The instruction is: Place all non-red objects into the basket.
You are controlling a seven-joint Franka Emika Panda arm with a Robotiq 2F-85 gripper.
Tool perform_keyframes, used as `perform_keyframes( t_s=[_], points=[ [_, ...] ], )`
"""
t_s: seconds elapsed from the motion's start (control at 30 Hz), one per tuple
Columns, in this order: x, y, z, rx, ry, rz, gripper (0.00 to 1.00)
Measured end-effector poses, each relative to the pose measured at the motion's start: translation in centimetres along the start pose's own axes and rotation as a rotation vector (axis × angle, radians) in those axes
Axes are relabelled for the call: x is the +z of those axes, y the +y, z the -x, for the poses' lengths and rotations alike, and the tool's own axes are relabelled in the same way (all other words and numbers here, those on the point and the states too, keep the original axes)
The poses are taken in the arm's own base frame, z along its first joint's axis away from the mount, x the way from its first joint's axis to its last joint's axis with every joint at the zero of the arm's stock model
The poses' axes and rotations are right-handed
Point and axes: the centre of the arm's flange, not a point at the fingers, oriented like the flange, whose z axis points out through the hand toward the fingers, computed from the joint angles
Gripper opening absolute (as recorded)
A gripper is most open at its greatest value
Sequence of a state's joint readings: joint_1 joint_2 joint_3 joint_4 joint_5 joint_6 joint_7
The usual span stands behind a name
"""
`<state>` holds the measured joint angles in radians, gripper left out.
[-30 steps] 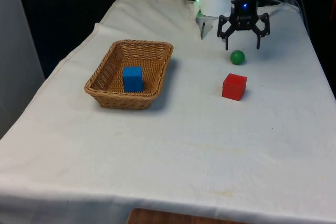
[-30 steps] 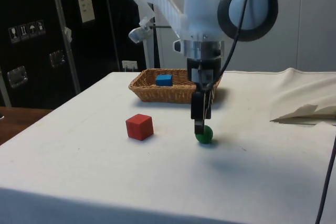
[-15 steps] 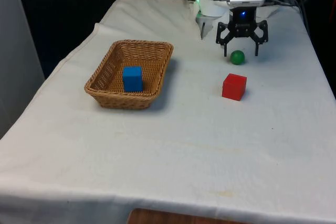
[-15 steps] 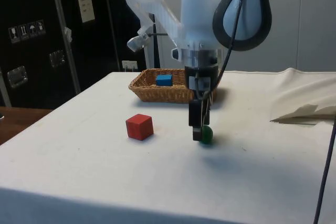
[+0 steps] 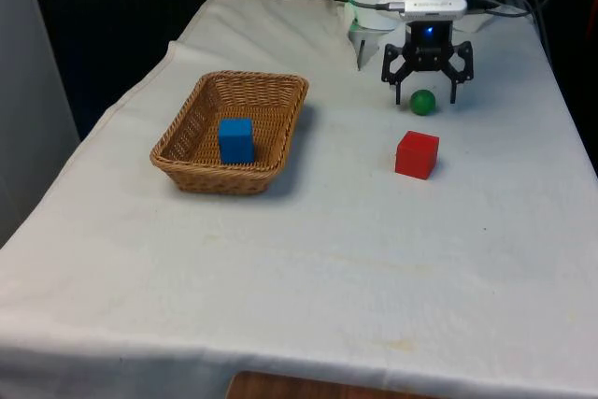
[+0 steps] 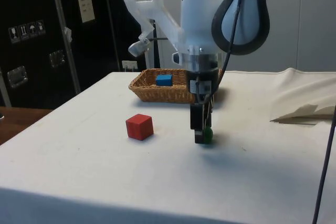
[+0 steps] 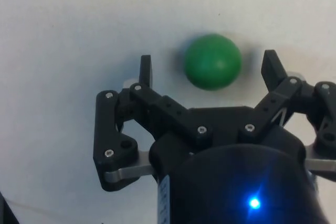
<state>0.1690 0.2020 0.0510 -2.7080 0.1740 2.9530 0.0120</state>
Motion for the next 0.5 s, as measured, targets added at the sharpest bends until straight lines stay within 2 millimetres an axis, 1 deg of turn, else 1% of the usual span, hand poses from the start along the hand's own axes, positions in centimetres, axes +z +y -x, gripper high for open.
perform_keyframes(
  t_s=[0.43,0.47,0.5],
  points=[
    [0.08,0.25,-0.03,0.002,-0.002,0.002,1.0],
    [0.08,0.25,-0.03,0.002,-0.002,0.002,0.99],
    [0.08,0.25,-0.03,0.002,-0.002,0.002,0.96]
  ],
)
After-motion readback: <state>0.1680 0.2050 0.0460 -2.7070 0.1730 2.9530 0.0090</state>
